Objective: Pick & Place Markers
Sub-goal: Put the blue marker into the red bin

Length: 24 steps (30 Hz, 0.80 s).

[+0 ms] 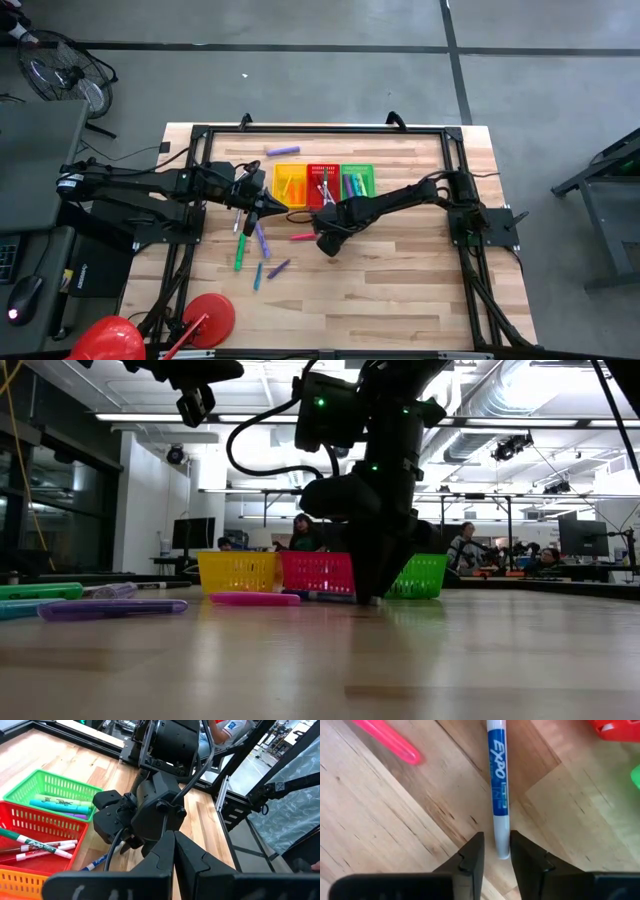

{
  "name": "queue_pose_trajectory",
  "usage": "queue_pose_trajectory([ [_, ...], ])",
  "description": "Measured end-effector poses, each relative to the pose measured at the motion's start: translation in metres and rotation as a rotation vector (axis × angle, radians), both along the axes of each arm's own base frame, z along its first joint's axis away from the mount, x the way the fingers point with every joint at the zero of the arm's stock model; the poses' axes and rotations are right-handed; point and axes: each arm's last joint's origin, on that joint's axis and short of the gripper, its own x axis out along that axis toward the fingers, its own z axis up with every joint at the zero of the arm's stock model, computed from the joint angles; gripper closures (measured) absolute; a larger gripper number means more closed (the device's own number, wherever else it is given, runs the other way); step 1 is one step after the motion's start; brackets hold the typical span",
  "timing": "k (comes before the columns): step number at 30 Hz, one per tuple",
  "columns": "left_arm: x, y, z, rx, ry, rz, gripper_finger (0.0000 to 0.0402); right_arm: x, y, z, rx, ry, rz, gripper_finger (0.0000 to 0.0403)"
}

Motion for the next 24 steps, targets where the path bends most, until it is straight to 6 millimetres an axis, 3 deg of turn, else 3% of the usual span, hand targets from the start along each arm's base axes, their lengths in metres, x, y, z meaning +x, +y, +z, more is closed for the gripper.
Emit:
queue_pose_trajectory([
  [13, -0.001, 0.000, -0.002, 0.001, 0.021, 0.000, 0.0402, 0.002, 0.000, -0.006, 0.004, 0.006, 0.002, 0.0389],
  [24, -0.001, 0.000, -0.002, 0.000, 0.020, 0.000, 0.0402, 0.001, 0.002, 0.006, 0.046, -0.034, 0.007, 0.0390],
])
